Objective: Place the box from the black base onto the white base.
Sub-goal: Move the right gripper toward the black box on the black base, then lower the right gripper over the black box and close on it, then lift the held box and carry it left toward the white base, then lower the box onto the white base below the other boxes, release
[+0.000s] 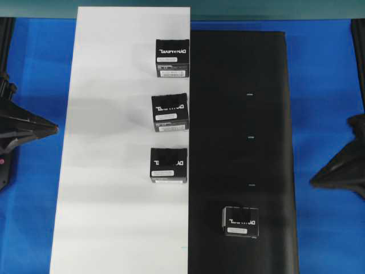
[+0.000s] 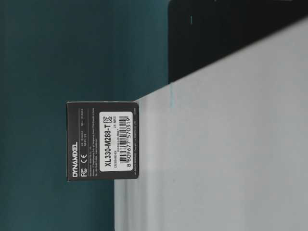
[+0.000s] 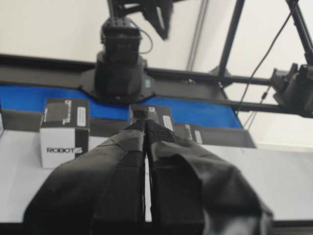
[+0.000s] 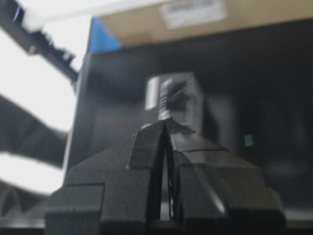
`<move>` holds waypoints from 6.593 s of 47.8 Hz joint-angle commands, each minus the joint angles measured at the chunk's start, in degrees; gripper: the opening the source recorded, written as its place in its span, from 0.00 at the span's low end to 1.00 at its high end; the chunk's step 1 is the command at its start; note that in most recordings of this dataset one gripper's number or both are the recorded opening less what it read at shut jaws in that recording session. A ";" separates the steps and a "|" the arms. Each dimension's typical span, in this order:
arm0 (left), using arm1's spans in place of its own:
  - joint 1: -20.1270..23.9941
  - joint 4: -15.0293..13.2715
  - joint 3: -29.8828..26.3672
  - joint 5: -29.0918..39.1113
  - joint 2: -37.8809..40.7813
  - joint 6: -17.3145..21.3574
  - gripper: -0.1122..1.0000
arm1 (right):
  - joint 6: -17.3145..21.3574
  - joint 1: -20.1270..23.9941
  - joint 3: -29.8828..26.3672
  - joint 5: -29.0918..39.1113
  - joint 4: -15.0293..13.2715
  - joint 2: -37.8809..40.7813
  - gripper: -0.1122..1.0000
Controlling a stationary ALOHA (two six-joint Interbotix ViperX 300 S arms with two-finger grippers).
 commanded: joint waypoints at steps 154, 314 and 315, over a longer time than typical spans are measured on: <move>-0.97 0.18 -0.35 5.80 2.02 -6.94 0.10 | 19.16 4.39 -10.63 -4.48 -15.21 44.30 0.83; -0.88 0.18 -1.23 8.70 -0.18 -7.03 0.10 | 11.25 3.16 -51.15 21.01 -14.85 61.96 0.83; -0.88 0.18 -1.23 8.70 -0.18 -7.12 0.10 | 11.25 3.16 -51.06 21.01 -15.03 62.05 0.86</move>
